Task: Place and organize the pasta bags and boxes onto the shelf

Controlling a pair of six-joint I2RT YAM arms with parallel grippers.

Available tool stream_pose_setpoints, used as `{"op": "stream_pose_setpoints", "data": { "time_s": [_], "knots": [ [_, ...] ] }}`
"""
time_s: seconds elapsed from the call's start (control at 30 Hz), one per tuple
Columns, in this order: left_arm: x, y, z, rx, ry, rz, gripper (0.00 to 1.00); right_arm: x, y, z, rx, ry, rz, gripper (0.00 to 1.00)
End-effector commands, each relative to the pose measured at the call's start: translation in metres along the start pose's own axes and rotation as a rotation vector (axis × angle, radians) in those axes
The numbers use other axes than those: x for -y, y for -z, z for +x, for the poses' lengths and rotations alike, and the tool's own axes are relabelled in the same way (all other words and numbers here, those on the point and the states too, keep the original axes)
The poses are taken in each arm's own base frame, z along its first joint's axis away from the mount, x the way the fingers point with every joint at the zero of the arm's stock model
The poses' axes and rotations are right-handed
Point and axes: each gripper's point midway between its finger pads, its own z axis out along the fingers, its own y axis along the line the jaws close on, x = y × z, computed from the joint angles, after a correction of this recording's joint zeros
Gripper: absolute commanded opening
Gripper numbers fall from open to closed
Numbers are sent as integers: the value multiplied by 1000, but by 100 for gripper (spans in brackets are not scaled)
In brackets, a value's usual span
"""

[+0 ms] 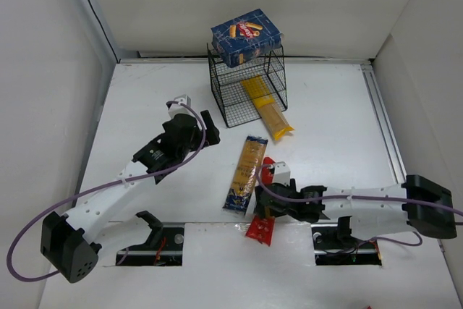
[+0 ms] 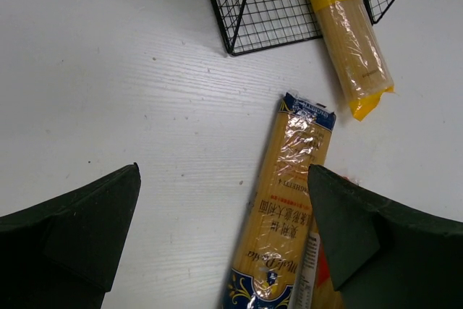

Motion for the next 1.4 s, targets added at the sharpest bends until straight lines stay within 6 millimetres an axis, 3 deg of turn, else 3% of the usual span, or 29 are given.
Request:
{"op": "stream_pose_setpoints", "data": {
  "time_s": [0.0, 0.13, 0.23, 0.33, 0.43, 0.5, 0.67, 0.73, 0.77, 0.83, 0.87, 0.93, 1.0, 1.13, 1.27, 1.37],
  "knots": [
    [3, 2, -2, 13, 6, 17, 100, 48, 10, 36, -122, 49, 144, 92],
    [3, 3, -8, 32, 10, 8, 100, 78, 26, 29, -95, 55, 276, 92],
    [5, 2, -10, 33, 10, 9, 100, 77, 28, 15, -24, 31, 274, 81],
    [6, 0, -10, 34, 11, 9, 100, 65, 22, 5, 15, 43, 242, 78],
    [5, -2, -8, 28, 8, 4, 100, 41, 8, 13, -45, 55, 184, 94],
    [8, -1, -11, 34, 11, 9, 100, 38, 3, 26, -106, 59, 193, 99],
    [11, -1, -12, 36, 14, 23, 100, 34, -1, 28, -129, 61, 213, 99],
    [11, -1, -12, 36, 14, 23, 100, 29, -3, 23, -100, 45, 185, 88],
    [10, -1, -13, 42, 14, 16, 100, 32, -4, 25, -98, 43, 182, 65],
    [10, 1, -15, 49, 8, 21, 100, 31, -3, 15, -38, 25, 162, 33],
    [12, 1, -17, 55, 11, 27, 100, 40, -3, 17, -25, 30, 176, 0],
    [11, 1, -17, 55, 2, 27, 100, 47, -2, 2, 56, 48, 198, 0],
    [13, -3, -19, 61, 2, 20, 100, 40, 9, -27, 146, 141, 176, 0],
    [18, -5, -27, 77, -2, 20, 100, 35, 45, -105, 386, 359, 280, 0],
    [20, -9, -36, 105, -5, 11, 100, 41, 78, -148, 501, 434, 423, 0],
    [25, -13, -46, 134, -19, 5, 100, 38, 93, -168, 544, 466, 461, 0]
  ]
}}
